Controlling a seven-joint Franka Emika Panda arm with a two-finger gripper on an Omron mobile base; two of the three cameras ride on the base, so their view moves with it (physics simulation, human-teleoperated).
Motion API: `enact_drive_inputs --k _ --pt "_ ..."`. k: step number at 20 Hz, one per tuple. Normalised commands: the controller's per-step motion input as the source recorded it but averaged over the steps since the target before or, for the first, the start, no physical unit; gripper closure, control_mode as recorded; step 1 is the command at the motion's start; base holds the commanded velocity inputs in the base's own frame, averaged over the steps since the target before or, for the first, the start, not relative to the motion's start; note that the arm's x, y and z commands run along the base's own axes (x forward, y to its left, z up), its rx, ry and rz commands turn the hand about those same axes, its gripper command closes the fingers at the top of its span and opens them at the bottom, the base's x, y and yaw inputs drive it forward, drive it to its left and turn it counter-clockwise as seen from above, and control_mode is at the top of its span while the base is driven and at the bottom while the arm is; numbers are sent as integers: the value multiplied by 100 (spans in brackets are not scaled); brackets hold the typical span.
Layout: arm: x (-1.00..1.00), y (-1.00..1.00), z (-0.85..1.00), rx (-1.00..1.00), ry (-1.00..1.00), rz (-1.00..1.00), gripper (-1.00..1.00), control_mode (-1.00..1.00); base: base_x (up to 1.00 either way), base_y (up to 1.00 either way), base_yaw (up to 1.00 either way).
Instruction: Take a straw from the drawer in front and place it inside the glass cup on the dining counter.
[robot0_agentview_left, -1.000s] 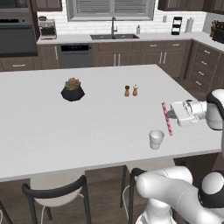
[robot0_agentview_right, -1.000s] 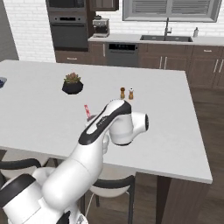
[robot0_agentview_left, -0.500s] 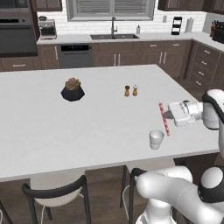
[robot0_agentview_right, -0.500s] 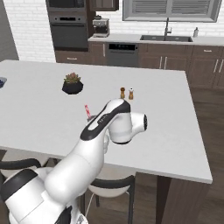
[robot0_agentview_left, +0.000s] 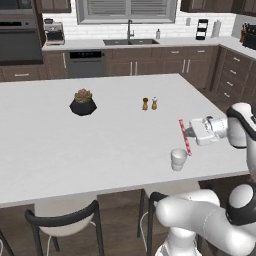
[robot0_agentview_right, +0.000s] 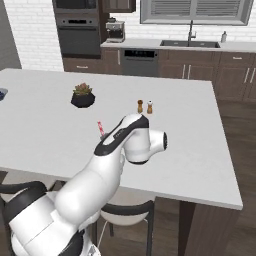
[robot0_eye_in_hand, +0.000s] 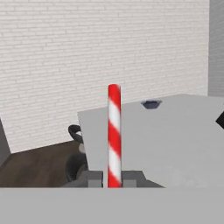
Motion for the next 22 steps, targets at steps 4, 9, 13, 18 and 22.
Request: enact_drive_inputs --k 4,9,13,18,22 --pt "10 0 -14 0 0 0 100 -100 0 0 0" --pt "13 0 -13 0 0 0 100 -100 0 0 0" --pt "14 0 -13 0 0 0 100 -100 0 0 0" --pt "14 1 -15 0 0 0 100 -100 0 0 0" --pt "14 1 -16 0 0 0 100 -100 0 0 0"
